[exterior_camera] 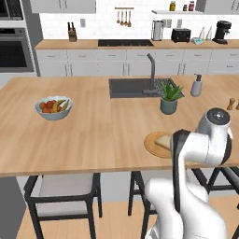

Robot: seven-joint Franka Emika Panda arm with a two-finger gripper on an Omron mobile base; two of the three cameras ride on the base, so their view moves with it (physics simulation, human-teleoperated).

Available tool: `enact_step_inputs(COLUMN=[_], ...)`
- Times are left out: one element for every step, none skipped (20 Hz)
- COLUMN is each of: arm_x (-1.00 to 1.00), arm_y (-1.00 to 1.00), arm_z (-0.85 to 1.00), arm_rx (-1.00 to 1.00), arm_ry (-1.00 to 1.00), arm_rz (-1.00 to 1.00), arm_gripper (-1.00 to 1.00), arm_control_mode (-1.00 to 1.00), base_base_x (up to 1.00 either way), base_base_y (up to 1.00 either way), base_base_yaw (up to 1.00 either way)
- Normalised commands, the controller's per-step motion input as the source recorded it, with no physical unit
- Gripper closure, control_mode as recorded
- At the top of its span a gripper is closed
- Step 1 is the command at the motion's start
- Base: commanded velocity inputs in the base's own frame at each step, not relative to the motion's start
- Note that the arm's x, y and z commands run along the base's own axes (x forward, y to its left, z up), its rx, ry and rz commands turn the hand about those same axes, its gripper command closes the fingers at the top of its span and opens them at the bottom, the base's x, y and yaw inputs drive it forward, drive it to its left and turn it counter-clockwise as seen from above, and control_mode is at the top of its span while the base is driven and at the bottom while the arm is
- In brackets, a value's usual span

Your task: Start the toaster. Once the lever pops up, take the bread to the plate on the dining counter.

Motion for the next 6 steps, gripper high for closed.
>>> enact_step_inputs(arm_x=[-1.00, -1.00, -1.00, -1.00, -1.00, -1.00], arm_y=[0.57, 0.54, 0.48, 0.43, 0.41, 0.36], arm_z=[0.61, 0.61, 0.59, 0.58, 0.47, 0.39], arm_rx=[-0.15, -0.14, -0.09, -0.07, 0.00, 0.00], arm_ry=[-0.07, -0.06, -0.07, -0.04, -0.03, -0.03], arm_rz=[0.00, 0.01, 0.04, 0.05, 0.06, 0.06], arm_gripper=[-1.00, -1.00, -1.00, -1.00, -1.00, -1.00], arm_control_mode=[-1.00, -1.00, -1.00, -1.00, -1.00, -1.00], base_base_x=[0.00, 0.00, 0.00, 0.00, 0.00, 0.00], base_base_y=[0.00, 0.00, 0.00, 0.00, 0.00, 0.00], base_base_yaw=[0.00, 0.00, 0.00, 0.00, 0.00, 0.00])
